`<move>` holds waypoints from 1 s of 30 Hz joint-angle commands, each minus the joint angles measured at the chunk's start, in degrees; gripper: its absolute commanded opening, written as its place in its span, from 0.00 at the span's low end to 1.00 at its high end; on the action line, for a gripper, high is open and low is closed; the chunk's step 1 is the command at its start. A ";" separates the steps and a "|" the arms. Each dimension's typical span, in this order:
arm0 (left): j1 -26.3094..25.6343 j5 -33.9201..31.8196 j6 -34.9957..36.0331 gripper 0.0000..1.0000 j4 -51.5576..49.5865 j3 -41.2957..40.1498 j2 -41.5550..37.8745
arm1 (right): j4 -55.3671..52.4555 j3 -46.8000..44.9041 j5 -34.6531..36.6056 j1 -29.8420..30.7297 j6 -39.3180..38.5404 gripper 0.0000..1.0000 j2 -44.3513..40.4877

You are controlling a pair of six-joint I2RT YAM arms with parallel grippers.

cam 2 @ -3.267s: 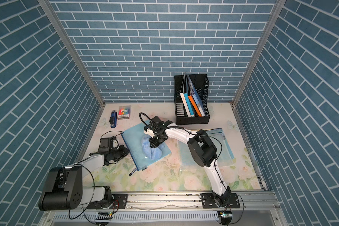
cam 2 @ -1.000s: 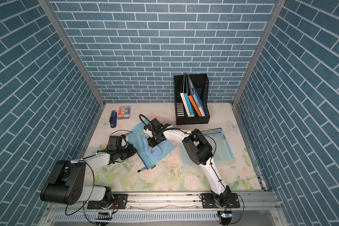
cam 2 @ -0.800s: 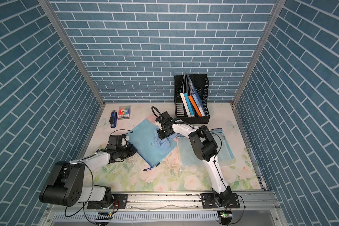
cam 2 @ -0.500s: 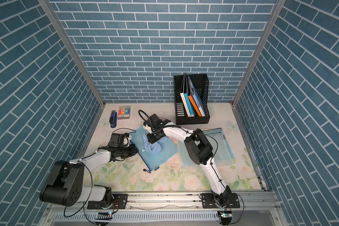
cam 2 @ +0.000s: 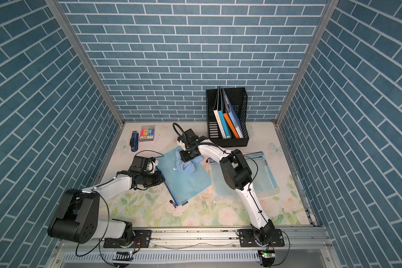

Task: Wipe the document bag
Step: Wipe the dirt from the document bag.

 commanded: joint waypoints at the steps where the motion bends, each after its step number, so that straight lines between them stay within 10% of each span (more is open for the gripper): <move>1: -1.40 -0.70 1.29 0.00 -0.23 0.59 1.50 | -2.67 2.77 -1.16 2.45 0.50 0.08 2.39; 13: -5.21 -4.84 0.45 0.00 1.09 1.71 4.05 | -5.98 16.29 -8.15 11.58 3.37 0.09 11.39; 30: -4.97 -10.09 -7.34 0.00 5.62 -6.41 -4.13 | -12.43 27.25 2.88 -2.27 5.37 0.08 16.72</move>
